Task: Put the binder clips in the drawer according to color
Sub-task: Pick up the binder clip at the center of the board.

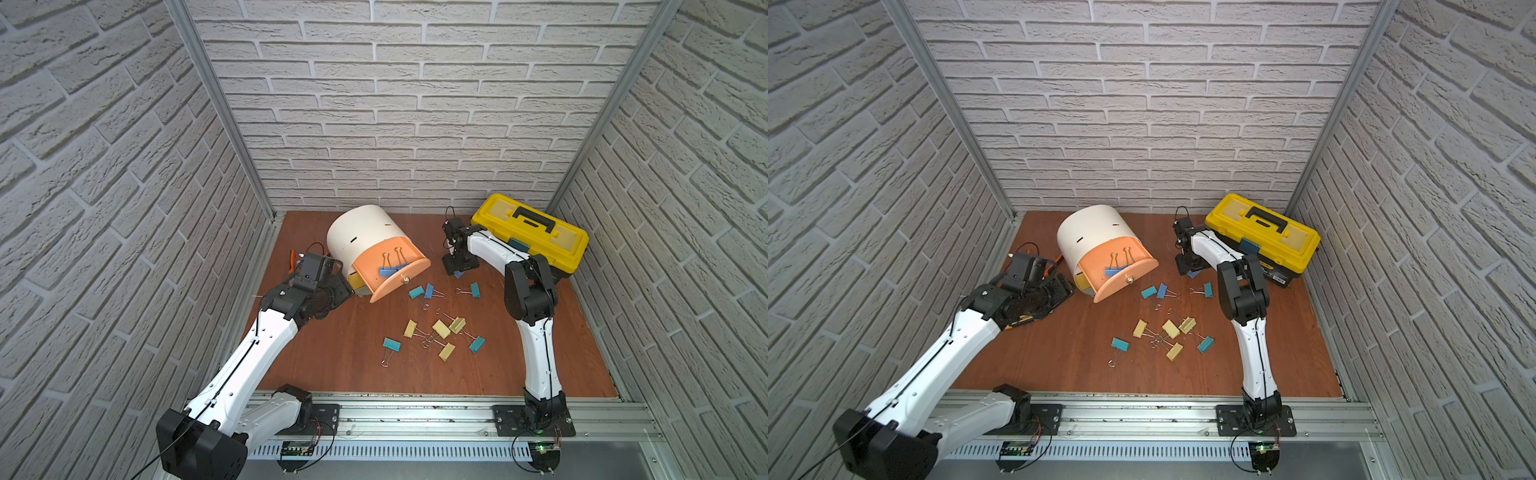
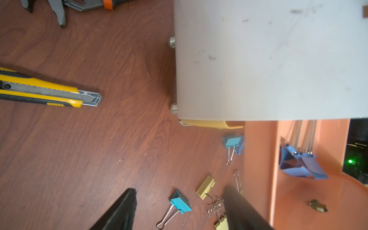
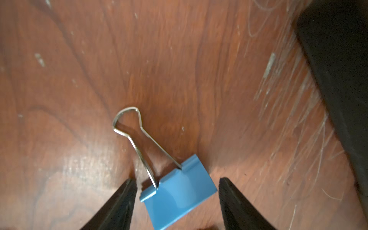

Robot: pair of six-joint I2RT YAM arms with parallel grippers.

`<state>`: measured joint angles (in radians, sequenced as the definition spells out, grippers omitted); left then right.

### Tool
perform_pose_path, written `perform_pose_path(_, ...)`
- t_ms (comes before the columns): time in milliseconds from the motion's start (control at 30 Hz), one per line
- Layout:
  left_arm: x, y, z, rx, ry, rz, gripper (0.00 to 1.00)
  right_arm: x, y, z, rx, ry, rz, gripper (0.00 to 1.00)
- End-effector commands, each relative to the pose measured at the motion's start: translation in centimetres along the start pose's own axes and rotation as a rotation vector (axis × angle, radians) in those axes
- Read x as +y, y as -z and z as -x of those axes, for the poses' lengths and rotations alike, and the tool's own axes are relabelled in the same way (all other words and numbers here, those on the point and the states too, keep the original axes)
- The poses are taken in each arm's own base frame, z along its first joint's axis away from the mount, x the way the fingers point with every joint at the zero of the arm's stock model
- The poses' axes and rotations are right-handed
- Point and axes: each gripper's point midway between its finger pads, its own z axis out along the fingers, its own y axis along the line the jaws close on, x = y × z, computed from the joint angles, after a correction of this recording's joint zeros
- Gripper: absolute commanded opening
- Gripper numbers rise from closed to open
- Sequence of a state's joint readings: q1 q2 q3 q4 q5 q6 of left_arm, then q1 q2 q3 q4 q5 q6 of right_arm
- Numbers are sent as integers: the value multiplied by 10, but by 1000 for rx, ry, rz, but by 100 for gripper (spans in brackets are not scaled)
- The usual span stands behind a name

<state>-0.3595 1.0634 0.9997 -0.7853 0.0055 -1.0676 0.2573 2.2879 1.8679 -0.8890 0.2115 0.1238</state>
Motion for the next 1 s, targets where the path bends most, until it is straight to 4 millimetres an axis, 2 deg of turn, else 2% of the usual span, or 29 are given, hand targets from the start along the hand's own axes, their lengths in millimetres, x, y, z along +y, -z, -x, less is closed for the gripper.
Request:
perform_pose_path(0, -8, 6, 8, -21, -6, -24, 74, -1, -4, -1, 22, -34, 41, 69)
perform_pose_path(167, -7, 6, 8, -23, -8, -24, 74, 1, -5, -8, 40, -57, 87, 68)
perform_pose_path(467, -8, 6, 8, -22, -12, -39, 74, 19, 2, -22, 31, -35, 205, 68)
perform_pose_path(967, 0, 15, 3, -42, -3, -54, 74, 34, 11, -38, 48, 10, 208, 64)
